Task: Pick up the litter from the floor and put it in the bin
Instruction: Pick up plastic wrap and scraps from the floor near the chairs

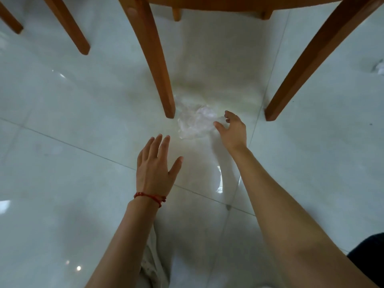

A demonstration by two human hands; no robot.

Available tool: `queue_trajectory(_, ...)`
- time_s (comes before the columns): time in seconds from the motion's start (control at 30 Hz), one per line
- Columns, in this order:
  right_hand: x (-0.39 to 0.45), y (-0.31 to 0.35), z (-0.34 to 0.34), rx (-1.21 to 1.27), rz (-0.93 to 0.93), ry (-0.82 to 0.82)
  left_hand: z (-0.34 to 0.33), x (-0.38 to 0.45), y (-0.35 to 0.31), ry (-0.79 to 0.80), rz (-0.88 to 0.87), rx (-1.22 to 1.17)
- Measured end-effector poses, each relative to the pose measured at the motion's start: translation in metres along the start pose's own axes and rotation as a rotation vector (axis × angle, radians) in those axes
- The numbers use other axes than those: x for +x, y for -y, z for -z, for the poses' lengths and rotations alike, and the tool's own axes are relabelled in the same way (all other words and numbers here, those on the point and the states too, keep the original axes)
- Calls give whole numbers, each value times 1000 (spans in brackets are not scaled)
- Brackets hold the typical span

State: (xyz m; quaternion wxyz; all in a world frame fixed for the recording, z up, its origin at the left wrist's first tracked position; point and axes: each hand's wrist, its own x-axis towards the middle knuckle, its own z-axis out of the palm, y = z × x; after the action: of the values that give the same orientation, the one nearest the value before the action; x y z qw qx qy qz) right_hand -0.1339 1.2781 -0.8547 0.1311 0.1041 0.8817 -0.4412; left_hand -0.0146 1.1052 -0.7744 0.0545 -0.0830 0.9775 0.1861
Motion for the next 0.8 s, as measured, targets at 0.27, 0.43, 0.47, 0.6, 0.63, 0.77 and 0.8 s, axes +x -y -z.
queue_trajectory(0.27, -2, -5, -6, 57, 72, -69, -5, -1, 0, 0, 15, 1)
queue_trajectory(0.43, -19, -2, 8, 10, 130, -93, -1, 6, -8, 25, -2, 8)
queue_trajectory(0.47, -25, 1, 14, -16, 143, -87, 3, 6, -12, 33, -14, 11)
queue_trajectory(0.6, -54, 16, 48, -101, 202, -102, 28, 5, -34, 83, -88, 14)
queue_trajectory(0.63, -62, 21, 58, -106, 205, -112, 34, 4, -40, 99, -112, 20)
queue_trajectory(0.77, -101, 39, 107, -138, 199, -158, 64, 3, -70, 158, -206, 56)
queue_trajectory(0.8, -111, 43, 121, -150, 196, -172, 73, 1, -78, 171, -230, 61)
